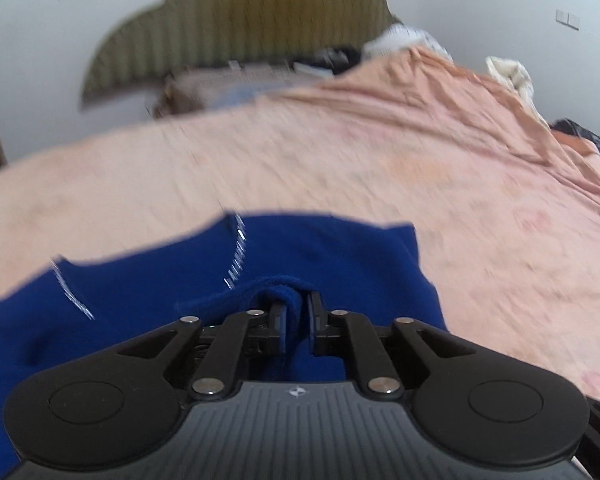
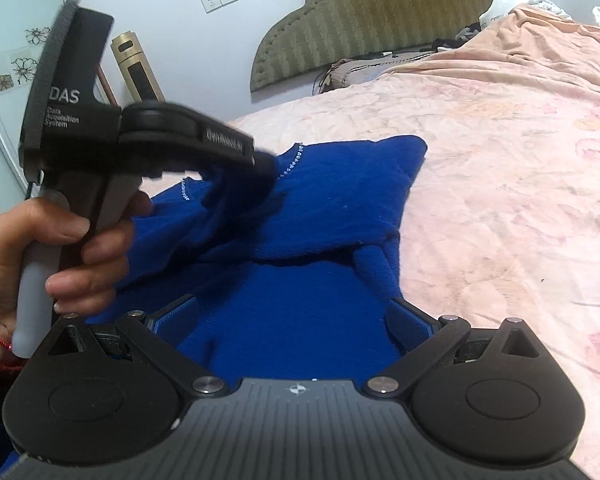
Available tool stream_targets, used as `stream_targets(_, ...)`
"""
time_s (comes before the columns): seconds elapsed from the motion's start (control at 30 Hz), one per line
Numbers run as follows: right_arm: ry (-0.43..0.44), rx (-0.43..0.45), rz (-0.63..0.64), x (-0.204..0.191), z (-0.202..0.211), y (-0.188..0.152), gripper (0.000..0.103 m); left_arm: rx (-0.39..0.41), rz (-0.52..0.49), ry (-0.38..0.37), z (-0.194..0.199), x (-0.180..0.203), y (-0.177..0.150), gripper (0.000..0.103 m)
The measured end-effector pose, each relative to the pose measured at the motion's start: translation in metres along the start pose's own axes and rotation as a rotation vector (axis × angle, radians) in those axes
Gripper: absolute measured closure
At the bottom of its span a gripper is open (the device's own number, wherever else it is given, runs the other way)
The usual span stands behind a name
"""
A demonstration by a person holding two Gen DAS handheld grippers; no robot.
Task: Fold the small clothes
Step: 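Carry the sleeve with the left gripper across the sweater and release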
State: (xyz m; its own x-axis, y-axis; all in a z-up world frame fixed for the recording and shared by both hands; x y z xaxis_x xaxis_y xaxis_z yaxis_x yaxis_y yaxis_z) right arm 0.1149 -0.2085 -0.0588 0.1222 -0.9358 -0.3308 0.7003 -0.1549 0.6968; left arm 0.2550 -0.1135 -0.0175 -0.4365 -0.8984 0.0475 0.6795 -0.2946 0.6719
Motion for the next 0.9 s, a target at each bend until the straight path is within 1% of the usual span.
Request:
stream_targets(0.03,-0.001,0.001,0.0,0.0,0.001,-0.002,0.003,-0.008,0.005,-0.015,0.0,-0.001,-0.002,0.071)
stream_targets(0.1,-0.003,0.0,-0.004,0.001,0.001,-0.002,0.003,0.017,0.006,-0.017,0.011,-0.004,-0.003,0.013)
stream_targets(0.13,-0.004,-0.001,-0.003,0.001,0.0,-0.001,0.003,0.057,-0.003,-0.011,0.021,-0.004,-0.001,0.006)
stream_targets(0.17,-0.007,-0.002,0.0,0.001,0.0,-0.002,0.003,0.1,-0.017,-0.005,0.03,-0.004,0.001,0.003)
stream_targets(0.2,-0.011,-0.002,0.004,0.0,0.0,-0.001,0.003,0.128,-0.037,-0.002,0.038,-0.005,0.002,0.003)
stream_targets(0.27,-0.018,0.001,0.012,0.0,0.001,0.0,0.003,0.143,-0.059,-0.022,0.051,-0.008,0.004,0.003)
stream_targets(0.3,-0.025,0.004,0.015,0.001,0.002,0.002,0.003,0.161,-0.048,-0.022,0.06,-0.013,0.003,0.003)
stream_targets(0.37,-0.045,0.021,0.026,0.002,0.006,0.008,0.003,0.196,-0.009,0.018,0.078,-0.028,0.001,0.003)
stream_targets(0.43,-0.051,0.038,0.032,0.002,0.008,0.018,0.003,0.211,0.059,0.102,0.095,-0.051,-0.011,0.003)
stream_targets(0.5,-0.041,0.059,0.042,0.0,0.009,0.031,0.003,0.196,0.114,0.171,0.106,-0.075,-0.032,0.003)
stream_targets(0.57,-0.029,0.076,0.065,-0.007,0.007,0.045,0.002,0.182,0.148,0.245,0.111,-0.096,-0.055,0.003)
stream_targets(0.63,-0.028,0.079,0.13,-0.022,-0.003,0.061,0.002,0.176,0.165,0.339,0.114,-0.115,-0.08,0.003)
stream_targets(0.67,-0.046,0.09,0.172,-0.029,-0.01,0.068,0.001,0.17,0.171,0.375,0.114,-0.122,-0.089,0.003)
stream_targets(0.73,-0.134,0.1,0.271,-0.041,-0.031,0.083,0.001,0.141,0.184,0.431,0.108,-0.136,-0.104,0.003)
stream_targets(0.77,-0.186,0.097,0.327,-0.046,-0.047,0.09,0.001,0.125,0.191,0.446,0.103,-0.142,-0.11,0.003)
stream_targets(0.83,-0.249,0.037,0.405,-0.051,-0.079,0.098,0.001,0.093,0.19,0.465,0.093,-0.147,-0.119,0.003)
stream_targets(0.87,-0.256,-0.012,0.435,-0.053,-0.096,0.099,0.001,0.075,0.184,0.478,0.087,-0.148,-0.122,0.003)
stream_targets(0.9,-0.268,-0.054,0.453,-0.052,-0.111,0.1,0.004,0.059,0.178,0.491,0.081,-0.148,-0.123,0.003)
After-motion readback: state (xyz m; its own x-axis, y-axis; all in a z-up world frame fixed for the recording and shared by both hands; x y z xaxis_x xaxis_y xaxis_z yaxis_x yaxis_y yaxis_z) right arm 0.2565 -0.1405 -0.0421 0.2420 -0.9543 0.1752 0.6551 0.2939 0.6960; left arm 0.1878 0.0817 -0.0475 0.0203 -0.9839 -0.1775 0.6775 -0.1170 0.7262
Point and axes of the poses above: each gripper's, at about its wrist camera, not at the fingertips, and z roughly against the way its jaws point, x to its right, y to its top, the point moved 6 cm from there along -z, roughly the way its jaws point, and after that the axes turned 6 degrees about -x, right-handed, at the moved point
